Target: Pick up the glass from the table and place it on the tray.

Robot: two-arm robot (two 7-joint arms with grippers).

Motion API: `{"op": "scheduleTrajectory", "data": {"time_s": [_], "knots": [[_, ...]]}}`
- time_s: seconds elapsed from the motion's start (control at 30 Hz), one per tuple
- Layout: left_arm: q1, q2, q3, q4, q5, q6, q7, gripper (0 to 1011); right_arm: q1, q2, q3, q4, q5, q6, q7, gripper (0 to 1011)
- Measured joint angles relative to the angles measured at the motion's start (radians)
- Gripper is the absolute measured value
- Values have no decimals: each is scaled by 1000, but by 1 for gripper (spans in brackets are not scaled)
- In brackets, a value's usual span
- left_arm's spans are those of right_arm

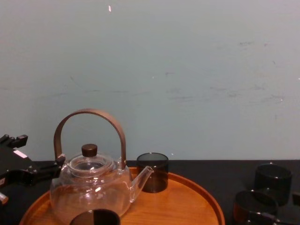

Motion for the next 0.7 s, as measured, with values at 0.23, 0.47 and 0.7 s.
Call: {"op": "scheduleTrajectory", "data": {"time_s": [0.23,0.47,0.7], "knots": [[0,0,0,0,0,0,0,1010,46,-31,-2,52,-26,1,19,1002],[0,0,0,0,0,0,0,1010,86,-61,-7,107,-39,-3,55,1002],[0,0,0,0,0,0,0,1009,118,-90,-15,153,-53,-10,92,1002]]}}
